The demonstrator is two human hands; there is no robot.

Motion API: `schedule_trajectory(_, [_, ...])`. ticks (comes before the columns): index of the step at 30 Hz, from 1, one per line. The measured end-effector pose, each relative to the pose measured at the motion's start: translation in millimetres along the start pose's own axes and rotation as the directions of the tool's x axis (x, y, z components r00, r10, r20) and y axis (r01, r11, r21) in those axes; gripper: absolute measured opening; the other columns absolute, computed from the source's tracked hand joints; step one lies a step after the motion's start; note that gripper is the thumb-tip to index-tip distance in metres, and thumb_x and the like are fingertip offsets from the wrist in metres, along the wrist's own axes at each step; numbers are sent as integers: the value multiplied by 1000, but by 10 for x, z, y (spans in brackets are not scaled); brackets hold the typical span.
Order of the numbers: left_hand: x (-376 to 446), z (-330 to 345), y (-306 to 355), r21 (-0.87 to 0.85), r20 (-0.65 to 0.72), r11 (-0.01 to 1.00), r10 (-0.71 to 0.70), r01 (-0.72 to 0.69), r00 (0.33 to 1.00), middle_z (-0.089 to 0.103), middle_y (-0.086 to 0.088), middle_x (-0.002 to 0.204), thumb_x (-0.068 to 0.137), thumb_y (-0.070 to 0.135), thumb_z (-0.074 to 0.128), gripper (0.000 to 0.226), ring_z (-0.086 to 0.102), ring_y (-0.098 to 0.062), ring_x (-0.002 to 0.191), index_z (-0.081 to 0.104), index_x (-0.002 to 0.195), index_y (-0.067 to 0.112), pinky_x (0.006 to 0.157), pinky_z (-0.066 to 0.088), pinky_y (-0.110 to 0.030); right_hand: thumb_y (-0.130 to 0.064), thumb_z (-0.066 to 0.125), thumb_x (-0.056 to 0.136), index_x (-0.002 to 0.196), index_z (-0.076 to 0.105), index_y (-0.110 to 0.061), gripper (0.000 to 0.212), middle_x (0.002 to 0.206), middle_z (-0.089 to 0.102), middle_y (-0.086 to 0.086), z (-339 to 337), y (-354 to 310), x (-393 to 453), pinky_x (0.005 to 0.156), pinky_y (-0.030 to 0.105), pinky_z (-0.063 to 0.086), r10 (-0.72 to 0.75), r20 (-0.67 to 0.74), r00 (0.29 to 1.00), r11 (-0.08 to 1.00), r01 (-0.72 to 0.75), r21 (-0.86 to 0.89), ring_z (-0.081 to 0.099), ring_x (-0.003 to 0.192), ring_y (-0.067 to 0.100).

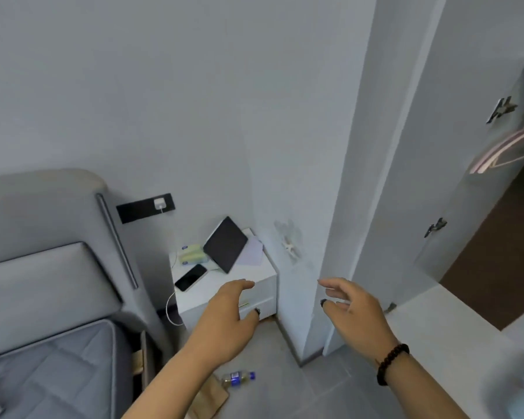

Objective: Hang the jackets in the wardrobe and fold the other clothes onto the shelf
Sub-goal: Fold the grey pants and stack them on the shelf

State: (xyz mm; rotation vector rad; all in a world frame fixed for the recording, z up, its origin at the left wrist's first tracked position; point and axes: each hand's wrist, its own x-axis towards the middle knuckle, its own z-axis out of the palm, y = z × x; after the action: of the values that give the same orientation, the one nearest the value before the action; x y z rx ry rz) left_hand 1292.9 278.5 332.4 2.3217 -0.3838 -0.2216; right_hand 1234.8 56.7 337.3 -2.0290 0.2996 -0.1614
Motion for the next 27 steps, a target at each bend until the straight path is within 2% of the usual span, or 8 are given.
schedule_trajectory(3, [-143, -168, -337, -34, -51, 996, -80, 78, 996, 45, 14, 135, 91, 25, 59, 50, 66, -7, 82, 43, 138, 30, 84, 47, -21, -6, 58, 89, 113, 62, -28, 32, 108, 57, -15, 433, 6, 14, 87, 25, 48, 39, 97, 995, 999, -38, -13, 56, 108, 8])
schedule_trajectory(5, [-205, -244, -567, -53, -82, 991, -127, 123, 989, 46, 14, 133, 90, 24, 59, 51, 58, 0, 67, 43, 138, 31, 72, 41, -11, -7, 57, 89, 111, 61, -30, 32, 110, 58, -15, 700, 3, 63, 84, 14, 45, 22, 165, 986, 999, -16, -38, 55, 109, 3])
schedule_trajectory(10, [-301, -458, -1030, -133, -153, 963, -253, 234, 955, 48, 14, 136, 90, 20, 59, 50, 49, 7, 108, 46, 138, 30, 87, 33, -5, -7, 56, 89, 110, 56, -36, 35, 113, 56, -18, 1261, -139, 358, 80, 2, 37, -24, 351, 936, 993, 62, -99, 51, 104, -7])
schedule_trajectory(14, [-435, -709, -1391, -197, -187, 929, -348, 312, 919, 50, 17, 124, 91, 17, 59, 48, 50, 21, 89, 46, 136, 29, 70, 34, 6, -8, 57, 89, 107, 57, -39, 36, 111, 57, -20, 1765, -370, 594, 74, 0, 40, -64, 466, 882, 986, 128, -109, 53, 106, -5])
schedule_trajectory(19, [-490, -1223, -2104, -185, -299, 900, -434, 395, 850, 44, 15, 129, 91, 17, 60, 47, 45, 2, 108, 48, 135, 28, 82, 29, 2, -9, 57, 89, 107, 57, -37, 33, 111, 56, -21, 2584, -732, 898, 75, 1, 39, -109, 603, 790, 967, 225, -121, 52, 103, -7])
schedule_trajectory(22, [-486, -1566, -2648, -227, -353, 869, -494, 439, 795, 48, 15, 124, 90, 17, 61, 45, 51, 4, 88, 50, 133, 29, 86, 34, -9, -10, 57, 88, 104, 57, -39, 33, 105, 55, -27, 3171, -967, 1056, 76, 2, 39, -129, 653, 746, 957, 266, -114, 52, 99, -11])
schedule_trajectory(25, [-478, -1830, -3267, -253, -393, 849, -528, 463, 753, 52, 16, 110, 89, 18, 63, 44, 49, 4, 65, 51, 131, 29, 66, 36, 3, -10, 55, 88, 104, 57, -40, 34, 107, 54, -26, 3864, -1146, 1187, 80, 5, 40, -123, 713, 690, 953, 283, -109, 52, 100, -11])
schedule_trajectory(27, [-485, -1978, -3719, -292, -382, 824, -566, 485, 731, 54, 12, 112, 90, 19, 63, 45, 44, 8, 65, 50, 132, 28, 64, 39, 2, -12, 55, 89, 102, 55, -43, 34, 107, 54, -27, 4387, -1218, 1238, 82, 7, 40, -125, 733, 669, 952, 288, -100, 51, 101, -11])
